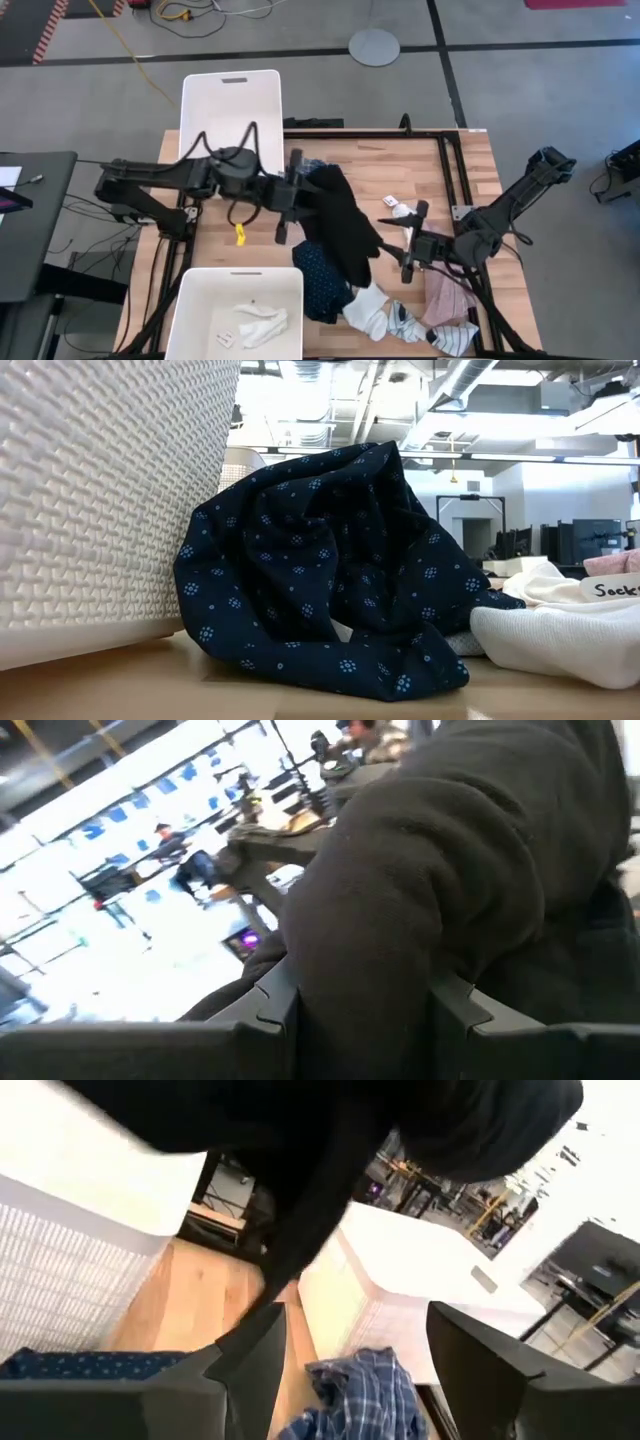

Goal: Sort clothes
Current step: Put the black jacket into the top white bin

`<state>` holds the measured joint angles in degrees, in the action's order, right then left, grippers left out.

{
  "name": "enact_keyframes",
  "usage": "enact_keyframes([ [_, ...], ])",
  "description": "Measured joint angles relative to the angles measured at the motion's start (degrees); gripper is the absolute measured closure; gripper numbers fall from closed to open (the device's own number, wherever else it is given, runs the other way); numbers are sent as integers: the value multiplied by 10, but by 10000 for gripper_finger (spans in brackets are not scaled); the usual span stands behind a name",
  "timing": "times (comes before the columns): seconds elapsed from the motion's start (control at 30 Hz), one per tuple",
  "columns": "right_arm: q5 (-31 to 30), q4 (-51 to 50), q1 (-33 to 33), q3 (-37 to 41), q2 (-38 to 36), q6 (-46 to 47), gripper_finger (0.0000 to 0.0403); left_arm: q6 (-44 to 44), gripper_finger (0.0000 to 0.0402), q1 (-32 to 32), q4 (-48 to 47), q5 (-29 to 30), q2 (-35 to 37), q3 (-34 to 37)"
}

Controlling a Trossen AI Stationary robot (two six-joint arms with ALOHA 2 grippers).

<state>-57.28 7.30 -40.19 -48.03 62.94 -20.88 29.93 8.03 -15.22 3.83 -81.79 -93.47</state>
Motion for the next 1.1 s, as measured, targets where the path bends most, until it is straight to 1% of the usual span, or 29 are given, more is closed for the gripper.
enact_keyframes([
  [0.17, -1, -37, -11, 0, 0, 56, 148, 23, 289, 0, -21, 66, 28, 0],
  [0.5, -1, -133, -14, 0, 0, 187, 148, 84, 289, 0, -71, 233, 70, 0],
  [0.77, 1, -165, -31, 0, 0, 246, 148, 143, 289, -6, -84, 352, 88, 0],
  [0.87, 1, -169, -39, 0, 0, 261, 148, 162, 289, -15, -91, 383, 96, 0],
  [1.1, 1, -179, -56, 0, 1, 284, 148, 162, 289, -64, -128, 412, 111, 0],
])
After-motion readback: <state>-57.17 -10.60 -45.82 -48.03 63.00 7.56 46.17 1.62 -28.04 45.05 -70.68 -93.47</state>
